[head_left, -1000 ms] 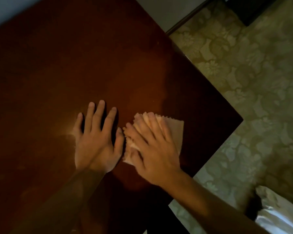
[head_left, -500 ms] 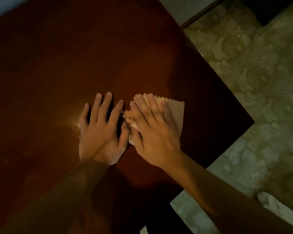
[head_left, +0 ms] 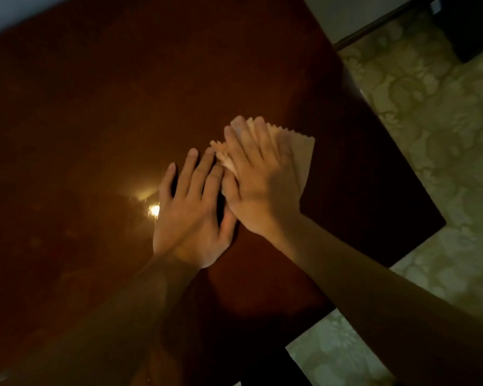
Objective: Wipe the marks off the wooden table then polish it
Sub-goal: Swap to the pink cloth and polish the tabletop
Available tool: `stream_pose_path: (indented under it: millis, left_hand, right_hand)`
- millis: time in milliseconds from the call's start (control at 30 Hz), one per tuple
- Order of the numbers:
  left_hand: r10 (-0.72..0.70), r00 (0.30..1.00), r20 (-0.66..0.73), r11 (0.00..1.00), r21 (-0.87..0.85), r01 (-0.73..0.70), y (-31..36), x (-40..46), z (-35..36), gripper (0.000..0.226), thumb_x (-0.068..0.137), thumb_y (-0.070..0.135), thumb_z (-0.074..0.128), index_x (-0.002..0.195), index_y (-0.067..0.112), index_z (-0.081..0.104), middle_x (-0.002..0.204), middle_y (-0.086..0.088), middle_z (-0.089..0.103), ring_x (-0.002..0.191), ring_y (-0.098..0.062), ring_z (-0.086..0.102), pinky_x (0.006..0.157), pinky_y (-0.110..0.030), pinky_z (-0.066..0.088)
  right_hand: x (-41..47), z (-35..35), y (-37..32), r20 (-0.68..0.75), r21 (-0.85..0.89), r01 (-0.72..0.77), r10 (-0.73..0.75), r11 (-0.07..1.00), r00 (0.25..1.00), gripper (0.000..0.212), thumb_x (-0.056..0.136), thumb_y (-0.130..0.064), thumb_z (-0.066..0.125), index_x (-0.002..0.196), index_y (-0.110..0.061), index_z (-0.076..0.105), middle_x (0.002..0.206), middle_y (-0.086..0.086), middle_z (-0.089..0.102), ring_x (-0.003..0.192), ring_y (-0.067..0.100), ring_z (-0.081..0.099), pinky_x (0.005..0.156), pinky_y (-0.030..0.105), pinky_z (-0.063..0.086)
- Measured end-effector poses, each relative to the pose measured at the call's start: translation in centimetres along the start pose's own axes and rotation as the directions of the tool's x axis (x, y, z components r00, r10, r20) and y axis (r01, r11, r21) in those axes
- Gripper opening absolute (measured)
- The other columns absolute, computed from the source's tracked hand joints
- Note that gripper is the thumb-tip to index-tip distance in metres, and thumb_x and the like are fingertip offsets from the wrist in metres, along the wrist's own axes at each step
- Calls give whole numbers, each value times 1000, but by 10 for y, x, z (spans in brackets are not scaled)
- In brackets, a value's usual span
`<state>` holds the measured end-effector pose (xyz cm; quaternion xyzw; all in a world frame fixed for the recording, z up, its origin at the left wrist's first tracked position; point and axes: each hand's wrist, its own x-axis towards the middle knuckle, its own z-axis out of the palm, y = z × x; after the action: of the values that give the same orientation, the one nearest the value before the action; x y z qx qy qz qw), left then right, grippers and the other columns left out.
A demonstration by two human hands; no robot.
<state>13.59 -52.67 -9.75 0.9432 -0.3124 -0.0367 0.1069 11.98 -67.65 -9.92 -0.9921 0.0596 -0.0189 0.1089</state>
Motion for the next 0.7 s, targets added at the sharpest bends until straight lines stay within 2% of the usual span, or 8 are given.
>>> stream_pose_path:
  millis: [100, 133, 200, 267, 433, 567, 633, 700]
  left_hand:
    - [-15, 1000, -2, 1000, -25, 15, 0, 0, 1, 61, 100, 45, 34, 151, 10, 36, 161, -10, 30, 153, -27, 17, 122, -51, 12]
    - [-21, 1000, 1, 1000, -21, 21, 0, 1, 1, 61, 100, 45, 34, 150, 10, 37, 162, -10, 29, 153, -26, 16, 122, -51, 12]
    - [-23, 1000, -4, 1000, -13, 23, 0, 1, 1, 60, 100, 44, 35, 149, 9, 41, 161, -11, 29, 153, -26, 16, 122, -50, 11]
    - [-19, 1000, -10, 999, -28, 19, 0, 1, 1, 60, 100, 43, 37, 148, 8, 42, 161, -11, 30, 153, -27, 17, 122, -50, 11]
    - [-30, 1000, 2, 999, -28, 30, 1, 0, 1, 61, 99, 43, 35, 148, 9, 43, 161, -11, 29, 153, -27, 15, 123, -52, 11]
    - [-24, 1000, 12, 999, -25, 24, 0, 0, 1, 63, 99, 44, 33, 152, 10, 37, 163, -10, 27, 154, -26, 12, 123, -51, 8]
    - [-21, 1000, 15, 999, -40, 22, -1, 0, 1, 64, 100, 45, 33, 153, 10, 34, 163, -10, 26, 154, -26, 11, 123, -50, 6]
    - [-19, 1000, 25, 998, -59, 20, -1, 1, 1, 63, 100, 45, 33, 152, 10, 36, 163, -10, 26, 154, -27, 10, 123, -51, 6]
  right_hand:
    - [9, -3, 24, 134, -110, 176, -161, 978, 978, 60, 105, -45, 26, 159, -20, 33, 168, 7, 26, 157, 29, 17, 125, 52, 14]
    - [16, -5, 40, 145, -157, 189, -166, 969, 975, 60, 105, -47, 23, 159, -21, 33, 167, 7, 27, 156, 30, 18, 124, 52, 16]
    - [33, -12, 69, 68, -145, 36, -26, 989, 997, 65, 103, -50, 23, 158, -19, 36, 166, 10, 30, 155, 32, 22, 125, 50, 16]
    - [44, -16, 83, 22, -96, -134, 137, 986, 990, 70, 99, -54, 21, 160, -19, 32, 167, 9, 26, 156, 30, 17, 125, 48, 10]
    - [51, -13, 55, -11, -109, -228, 228, 968, 974, 69, 102, -52, 22, 160, -15, 26, 169, 10, 22, 156, 33, 14, 125, 52, 10]
    - [55, -1, 10, 57, -162, 12, -3, 987, 998, 67, 102, -51, 21, 160, -17, 26, 168, 10, 24, 155, 35, 17, 123, 51, 12]
    - [62, 1, 11, 76, -171, 124, -112, 977, 991, 65, 101, -50, 25, 158, -19, 30, 167, 9, 27, 154, 34, 21, 122, 50, 14]
    - [71, -2, 26, 60, -148, 142, -134, 979, 989, 65, 101, -51, 25, 157, -20, 34, 165, 8, 31, 153, 32, 23, 121, 48, 16]
